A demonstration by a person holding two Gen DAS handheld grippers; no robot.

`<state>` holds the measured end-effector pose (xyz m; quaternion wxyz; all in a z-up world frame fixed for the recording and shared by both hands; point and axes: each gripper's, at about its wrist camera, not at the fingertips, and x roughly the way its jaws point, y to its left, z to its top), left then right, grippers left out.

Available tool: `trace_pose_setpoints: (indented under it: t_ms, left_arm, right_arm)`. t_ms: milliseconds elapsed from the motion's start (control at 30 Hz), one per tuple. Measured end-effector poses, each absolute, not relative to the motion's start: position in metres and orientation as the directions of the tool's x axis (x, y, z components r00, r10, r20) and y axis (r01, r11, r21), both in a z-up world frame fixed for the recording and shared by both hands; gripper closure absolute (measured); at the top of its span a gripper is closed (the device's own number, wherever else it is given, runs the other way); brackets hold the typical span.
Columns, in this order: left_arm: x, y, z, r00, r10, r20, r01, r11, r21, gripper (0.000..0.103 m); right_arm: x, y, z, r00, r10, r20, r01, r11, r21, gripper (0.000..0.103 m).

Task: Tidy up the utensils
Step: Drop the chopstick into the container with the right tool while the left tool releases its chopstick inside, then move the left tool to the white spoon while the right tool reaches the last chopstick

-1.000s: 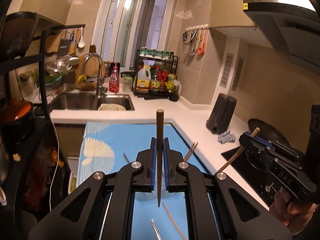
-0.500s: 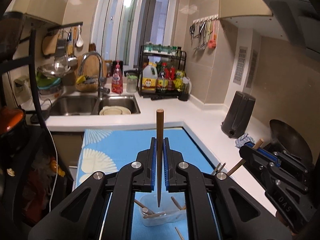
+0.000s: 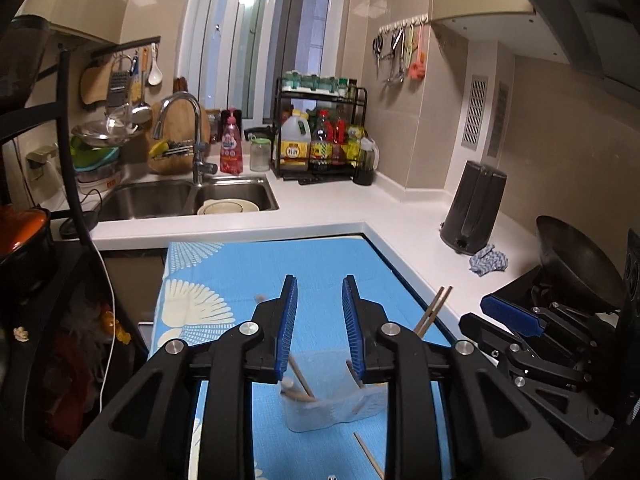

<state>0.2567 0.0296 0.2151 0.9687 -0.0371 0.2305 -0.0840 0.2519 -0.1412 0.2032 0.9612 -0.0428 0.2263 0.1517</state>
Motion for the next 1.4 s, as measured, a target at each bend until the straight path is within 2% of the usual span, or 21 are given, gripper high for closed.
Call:
trace_pose_setpoints:
  t_ms: [233, 467, 567, 700, 767, 900, 967, 1033, 1100, 1233, 1400]
  left_arm:
    - [0.189, 0.031, 0.213, 0.914, -0.132, -0.383, 0.104, 0.99, -0.094, 0.079]
    - [0.128, 0.021, 0.164, 0.907, -0.103, -0.408, 0.084, 0.994, -0.065, 0.078]
    - [0.109, 0.021, 0.133, 0.891, -0.101, -0.443, 0.078, 0.995, -0.07, 0.078]
    - [0.086, 0.022, 0.092, 0.871, -0.084, -0.483, 0.059, 0.996, -0.067, 0.078]
    - [0.078, 0.023, 0.076, 0.866, -0.074, -0.494, 0.048, 0.997, -0.066, 0.078]
    - [0.061, 0.031, 0.037, 0.859, -0.053, -0.508, -0.004, 0.994, -0.111, 0.078]
    - [0.057, 0.03, 0.016, 0.839, -0.046, -0.542, -0.023, 0.993, -0.119, 0.078]
    - [0.058, 0.026, 0.0, 0.807, -0.083, -0.585, -0.008, 0.988, -0.152, 0.078]
    - [0.057, 0.021, -0.007, 0.798, -0.115, -0.592, 0.017, 0.986, -0.168, 0.078]
    - [0.053, 0.012, -0.017, 0.796, -0.162, -0.584, 0.06, 0.98, -0.19, 0.078]
    - [0.053, 0.002, -0.026, 0.774, -0.216, -0.595, 0.093, 0.969, -0.23, 0.078]
  right_arm:
    - [0.189, -0.157, 0.209, 0.897, 0.257, -0.359, -0.287, 0.957, -0.032, 0.073]
    - [0.124, -0.166, 0.176, 0.909, 0.26, -0.324, -0.283, 0.959, -0.023, 0.073]
    - [0.106, -0.167, 0.151, 0.897, 0.265, -0.353, -0.285, 0.959, -0.004, 0.074]
    - [0.088, -0.168, 0.116, 0.869, 0.284, -0.404, -0.295, 0.955, 0.037, 0.093]
    - [0.082, -0.17, 0.1, 0.861, 0.282, -0.423, -0.286, 0.957, 0.055, 0.097]
    - [0.069, -0.171, 0.06, 0.854, 0.269, -0.446, -0.259, 0.962, 0.083, 0.098]
    - [0.066, -0.167, 0.034, 0.831, 0.27, -0.486, -0.253, 0.962, 0.101, 0.097]
    - [0.065, -0.161, 0.01, 0.802, 0.277, -0.529, -0.257, 0.96, 0.114, 0.096]
    - [0.065, -0.156, -0.007, 0.782, 0.277, -0.558, -0.264, 0.959, 0.106, 0.096]
    - [0.071, -0.155, -0.02, 0.756, 0.288, -0.588, -0.269, 0.955, 0.122, 0.09]
    - [0.073, -0.15, -0.027, 0.743, 0.291, -0.603, -0.281, 0.953, 0.115, 0.09]
